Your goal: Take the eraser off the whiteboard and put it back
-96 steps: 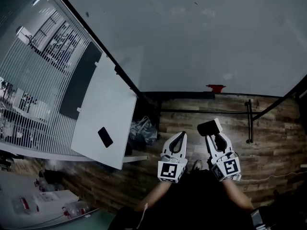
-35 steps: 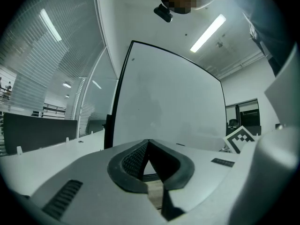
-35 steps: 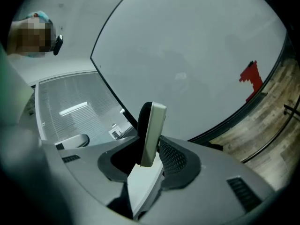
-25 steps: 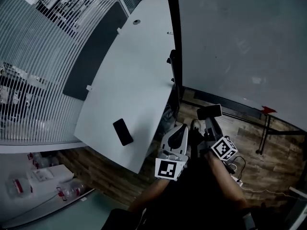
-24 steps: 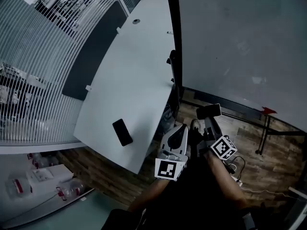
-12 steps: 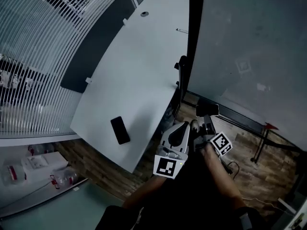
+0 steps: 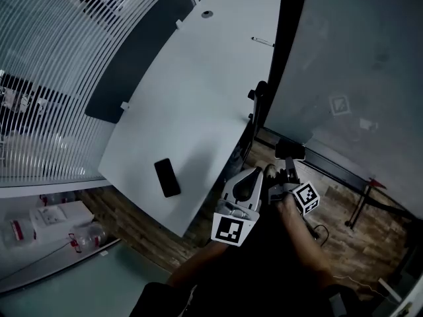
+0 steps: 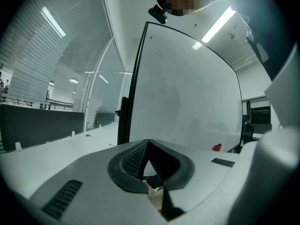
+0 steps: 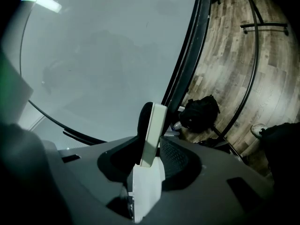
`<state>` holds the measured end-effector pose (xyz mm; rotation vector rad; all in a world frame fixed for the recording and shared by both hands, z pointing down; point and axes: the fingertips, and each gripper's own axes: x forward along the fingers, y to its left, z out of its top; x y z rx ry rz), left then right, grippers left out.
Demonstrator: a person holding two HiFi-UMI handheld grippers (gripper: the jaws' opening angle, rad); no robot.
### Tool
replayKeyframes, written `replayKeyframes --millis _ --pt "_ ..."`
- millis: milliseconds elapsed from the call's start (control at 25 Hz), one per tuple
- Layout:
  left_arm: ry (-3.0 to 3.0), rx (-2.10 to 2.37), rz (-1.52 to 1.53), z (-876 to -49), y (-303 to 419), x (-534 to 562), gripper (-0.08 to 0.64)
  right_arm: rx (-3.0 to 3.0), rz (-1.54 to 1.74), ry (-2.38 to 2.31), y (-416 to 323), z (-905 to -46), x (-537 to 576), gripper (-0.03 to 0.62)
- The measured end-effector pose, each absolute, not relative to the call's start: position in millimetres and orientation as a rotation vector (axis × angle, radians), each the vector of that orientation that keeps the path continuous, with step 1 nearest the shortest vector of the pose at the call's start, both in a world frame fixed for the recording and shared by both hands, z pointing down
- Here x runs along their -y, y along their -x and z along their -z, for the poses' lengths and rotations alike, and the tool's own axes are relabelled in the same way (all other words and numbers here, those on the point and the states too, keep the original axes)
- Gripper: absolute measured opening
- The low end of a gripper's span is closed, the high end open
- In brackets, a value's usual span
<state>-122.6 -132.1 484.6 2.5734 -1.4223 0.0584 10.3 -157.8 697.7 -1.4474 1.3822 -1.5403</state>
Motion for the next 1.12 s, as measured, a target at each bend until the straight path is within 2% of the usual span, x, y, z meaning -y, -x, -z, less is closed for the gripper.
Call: replayKeyframes --millis 240,1120 --pt "-2.579 1.421 -0.066 -483.2 121.9 136.5 0.006 -1.358 1.565 1.395 -12.7 -701.9 161.2 0.142" --pt "-2.59 1.41 -0.065 -481.0 115.0 131.0 0.006 -1.326 1.615 1.347 -13.3 -712.1 160.8 0.22"
